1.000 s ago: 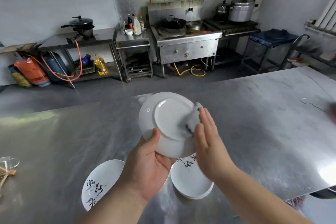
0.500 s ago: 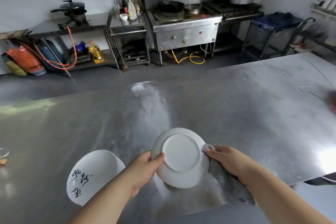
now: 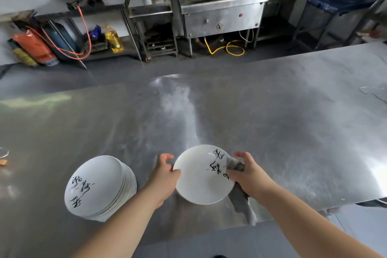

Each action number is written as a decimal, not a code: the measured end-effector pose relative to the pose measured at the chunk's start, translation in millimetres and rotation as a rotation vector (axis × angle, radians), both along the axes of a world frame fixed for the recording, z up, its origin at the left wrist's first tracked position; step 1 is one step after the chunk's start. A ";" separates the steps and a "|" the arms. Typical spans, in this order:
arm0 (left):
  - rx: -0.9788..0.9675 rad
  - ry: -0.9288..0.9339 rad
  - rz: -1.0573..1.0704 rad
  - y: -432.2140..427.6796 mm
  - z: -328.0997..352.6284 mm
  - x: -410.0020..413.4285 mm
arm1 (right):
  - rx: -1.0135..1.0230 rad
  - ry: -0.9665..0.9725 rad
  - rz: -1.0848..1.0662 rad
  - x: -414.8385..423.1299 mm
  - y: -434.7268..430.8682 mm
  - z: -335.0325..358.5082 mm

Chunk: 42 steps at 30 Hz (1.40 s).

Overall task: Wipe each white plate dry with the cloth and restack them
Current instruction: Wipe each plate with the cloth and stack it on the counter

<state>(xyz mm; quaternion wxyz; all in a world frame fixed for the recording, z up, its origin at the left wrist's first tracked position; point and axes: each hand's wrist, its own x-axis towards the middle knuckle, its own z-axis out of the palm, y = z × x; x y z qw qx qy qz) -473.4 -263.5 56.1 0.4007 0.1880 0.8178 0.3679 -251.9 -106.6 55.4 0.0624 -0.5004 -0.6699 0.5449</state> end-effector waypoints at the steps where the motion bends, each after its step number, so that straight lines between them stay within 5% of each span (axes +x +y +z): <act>1: -0.014 0.043 0.014 1.4 -3.3 1.0 | 0.036 -0.044 0.021 -2.7 1.2 -7.9; 10: -0.129 0.370 -0.020 3.3 -43.1 -2.9 | 0.206 -0.262 0.142 -23.7 -5.5 -55.5; 24: -0.111 0.398 -0.033 8.3 -77.4 -16.8 | 0.281 -0.326 0.019 -24.5 -12.0 -62.3; 33: -0.137 0.357 -0.311 -18.7 -54.4 -43.2 | 0.373 -0.271 0.029 -65.2 -43.0 -20.4; 42: 0.058 0.431 -0.081 -119.3 5.8 -136.9 | 0.351 -0.176 0.219 -179.7 -117.0 -0.2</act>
